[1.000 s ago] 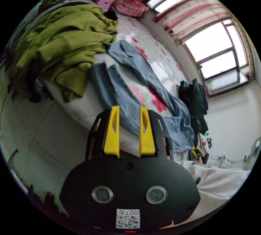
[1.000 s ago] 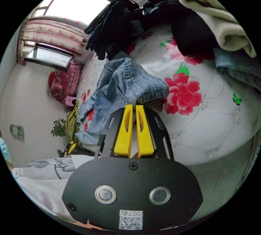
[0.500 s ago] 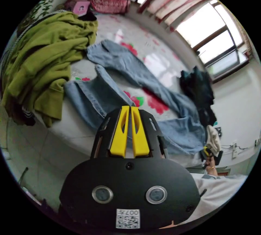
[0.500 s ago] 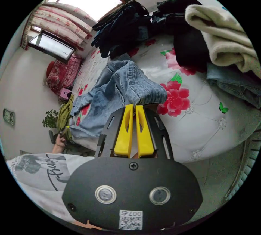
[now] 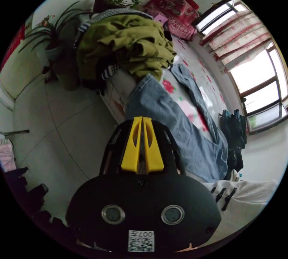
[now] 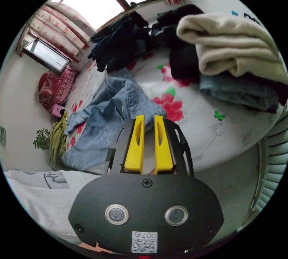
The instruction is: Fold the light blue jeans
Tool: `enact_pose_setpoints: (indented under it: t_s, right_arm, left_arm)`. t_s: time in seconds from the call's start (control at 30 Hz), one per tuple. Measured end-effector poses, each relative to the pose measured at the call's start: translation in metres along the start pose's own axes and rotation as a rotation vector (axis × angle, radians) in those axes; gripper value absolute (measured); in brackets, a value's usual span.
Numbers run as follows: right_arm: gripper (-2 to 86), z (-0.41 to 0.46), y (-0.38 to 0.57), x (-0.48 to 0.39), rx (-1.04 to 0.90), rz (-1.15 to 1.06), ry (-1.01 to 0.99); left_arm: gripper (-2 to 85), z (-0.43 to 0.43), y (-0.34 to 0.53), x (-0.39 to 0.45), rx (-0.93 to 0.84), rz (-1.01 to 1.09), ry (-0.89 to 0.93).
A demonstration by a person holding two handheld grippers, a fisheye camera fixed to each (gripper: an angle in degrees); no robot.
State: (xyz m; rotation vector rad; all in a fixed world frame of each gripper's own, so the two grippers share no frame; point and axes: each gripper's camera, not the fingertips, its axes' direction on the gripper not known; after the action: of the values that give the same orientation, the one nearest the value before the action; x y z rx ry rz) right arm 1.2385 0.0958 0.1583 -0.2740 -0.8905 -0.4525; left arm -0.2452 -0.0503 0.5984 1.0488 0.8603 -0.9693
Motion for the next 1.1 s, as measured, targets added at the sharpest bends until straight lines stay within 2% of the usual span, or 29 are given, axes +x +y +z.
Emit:
enact_pose_setpoints:
  t_s: [0.1, 0.23, 0.4, 0.63, 0.87, 0.97, 1.0, 1.03, 1.07, 1.1]
  right_arm:
    - [3.3, -0.001, -0.020, -0.022, 0.068, -0.066, 0.058]
    - [4.1, 0.045, -0.054, -0.077, 0.038, -0.185, -0.058]
    - [6.0, 0.154, -0.088, -0.221, -0.099, -0.488, -0.213]
    - [7.7, 0.292, -0.098, -0.363, -0.316, -0.710, -0.261]
    - [7.5, 0.396, -0.078, -0.427, -0.478, -0.877, -0.154]
    - [7.2, 0.439, -0.043, -0.433, -0.630, -0.948, -0.115]
    - [7.2, 0.436, -0.028, -0.437, -0.530, -0.989, -0.077]
    - [7.2, 0.435, -0.019, -0.440, -0.498, -1.029, -0.065]
    - [7.2, 0.440, -0.005, -0.445, -0.517, -1.088, -0.022]
    - [7.2, 0.439, 0.000, -0.450, -0.503, -1.122, -0.010]
  left_arm:
    - [-0.4, 0.015, -0.031, 0.034, 0.011, 0.087, 0.036]
    - [3.3, 0.077, -0.081, 0.111, -0.066, 0.222, 0.143]
    - [8.9, 0.155, -0.141, 0.187, -0.175, 0.265, 0.215]
    - [11.2, 0.225, -0.243, 0.257, -0.217, 0.283, 0.216]
    - [16.3, 0.291, -0.334, 0.325, -0.263, 0.348, 0.137]
    - [18.5, 0.337, -0.355, 0.356, -0.329, 0.358, 0.084]
    - [18.4, 0.348, -0.357, 0.361, -0.352, 0.354, 0.067]
    - [15.8, 0.367, -0.359, 0.371, -0.393, 0.344, 0.014]
    - [10.8, 0.368, -0.359, 0.382, -0.329, 0.355, -0.116]
    - [9.4, 0.373, -0.358, 0.387, -0.324, 0.368, -0.161]
